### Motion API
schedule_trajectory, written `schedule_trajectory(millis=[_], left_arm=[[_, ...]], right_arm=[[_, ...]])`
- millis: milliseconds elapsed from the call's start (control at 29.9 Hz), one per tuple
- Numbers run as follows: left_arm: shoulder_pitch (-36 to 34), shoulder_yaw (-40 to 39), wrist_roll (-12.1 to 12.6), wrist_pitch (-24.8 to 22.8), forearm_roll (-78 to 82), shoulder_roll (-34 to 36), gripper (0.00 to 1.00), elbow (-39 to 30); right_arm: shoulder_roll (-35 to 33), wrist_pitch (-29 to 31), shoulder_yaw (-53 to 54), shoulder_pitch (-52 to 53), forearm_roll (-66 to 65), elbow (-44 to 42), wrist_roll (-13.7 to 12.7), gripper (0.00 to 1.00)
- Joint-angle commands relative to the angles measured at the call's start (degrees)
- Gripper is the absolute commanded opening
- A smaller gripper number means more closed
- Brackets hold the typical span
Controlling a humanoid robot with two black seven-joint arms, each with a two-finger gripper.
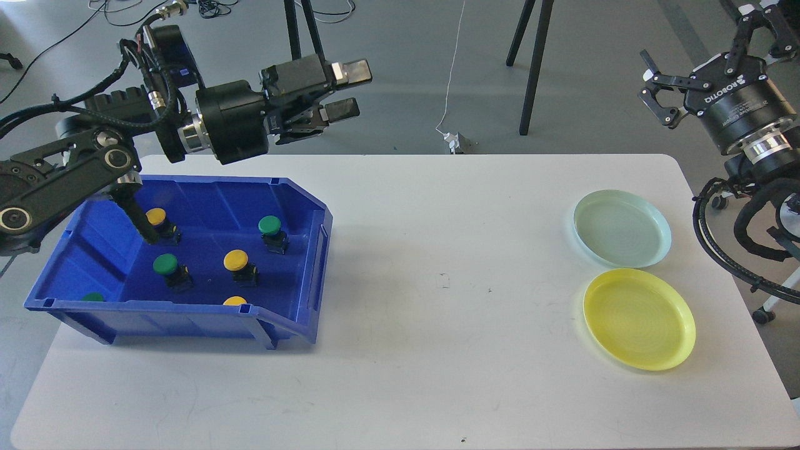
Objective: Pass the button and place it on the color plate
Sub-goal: 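Move the left gripper down into the blue bin toward the buttons, then grasp a yellow-topped button in the bin with the left gripper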
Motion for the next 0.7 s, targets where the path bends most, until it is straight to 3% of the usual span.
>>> schedule_trajectory(millis=[0,234,501,668], left_arm=[[-7.07,11.24,0.00,0.02,12.79,3.47,1.00,0.25],[-14.12,27.77,0.00,0.02,29.94,3.48,0.99,3.33],[-10.88,29.55,0.00,0.07,40.16,-0.30,0.99,13.34],[-9.29,29.46,0.00,0.02,40.16,-2.15,0.99,14.06]], right_arm=[[-0.15,0.00,0.07,-1.05,-0.01,-0.08,0.04,0.99],[-0.58,0.00,0.16,-1.85,-0.01,-0.43,0.04,0.99],[-0.85,0.00,0.07,-2.02,-0.01,-0.52,0.04,0.99],[-0.94,0.00,0.07,-2.37,-0.01,-0.52,0.04,0.99]])
